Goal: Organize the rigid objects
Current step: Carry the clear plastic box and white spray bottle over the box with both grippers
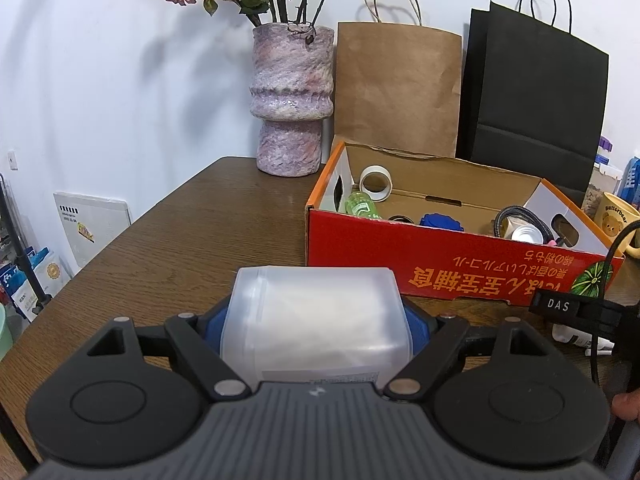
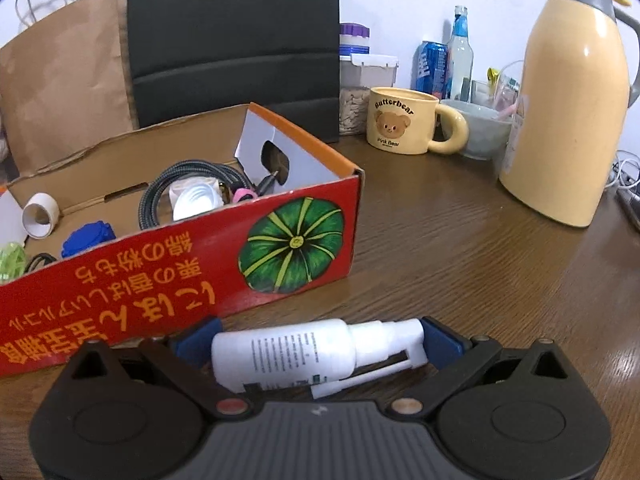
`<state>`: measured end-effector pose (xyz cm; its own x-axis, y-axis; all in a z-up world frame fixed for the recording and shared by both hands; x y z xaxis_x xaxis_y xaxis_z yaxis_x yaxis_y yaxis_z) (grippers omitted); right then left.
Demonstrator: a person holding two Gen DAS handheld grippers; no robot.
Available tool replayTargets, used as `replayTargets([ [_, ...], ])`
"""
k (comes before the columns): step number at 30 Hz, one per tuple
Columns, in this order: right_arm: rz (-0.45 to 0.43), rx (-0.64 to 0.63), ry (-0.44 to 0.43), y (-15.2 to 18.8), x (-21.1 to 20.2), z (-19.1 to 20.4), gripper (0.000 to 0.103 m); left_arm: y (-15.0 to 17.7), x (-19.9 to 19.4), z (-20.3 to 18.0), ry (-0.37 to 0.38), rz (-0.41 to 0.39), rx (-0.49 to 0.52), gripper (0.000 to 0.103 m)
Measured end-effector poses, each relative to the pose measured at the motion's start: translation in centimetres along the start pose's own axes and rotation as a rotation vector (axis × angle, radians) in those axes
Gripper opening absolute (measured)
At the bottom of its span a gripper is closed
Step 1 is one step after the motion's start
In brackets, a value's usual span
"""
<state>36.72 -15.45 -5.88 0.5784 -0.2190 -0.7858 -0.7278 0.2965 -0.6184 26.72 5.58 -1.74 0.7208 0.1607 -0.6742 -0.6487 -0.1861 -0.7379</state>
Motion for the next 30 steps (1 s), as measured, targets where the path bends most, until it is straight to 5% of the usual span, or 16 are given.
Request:
replayTargets([
  [18,-0.01,-0.102,-0.094,0.7,-0.8,-1.7,0.098,0.1,-0.3,-0.2,0.004,-0.007,0.007,0.083],
  [30,-0.111,-0.164,-0.201,2.3,-4.5,-5.0,0.098,0.6,-2.4,-0.9,0.019,-0.061,0.036,0.083],
])
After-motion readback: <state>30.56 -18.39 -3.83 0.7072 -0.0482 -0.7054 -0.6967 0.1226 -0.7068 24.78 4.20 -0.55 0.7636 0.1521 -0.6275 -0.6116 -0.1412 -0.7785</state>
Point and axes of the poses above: each gripper's, at about its wrist camera, not at the fingertips, and x roughly the way its jaws point, z to its left, y to its underside, the point moved 1 cm from there along x, roughly the way its jaws point, and after that the axes turned 11 degrees about z, right-handed, at the moved point
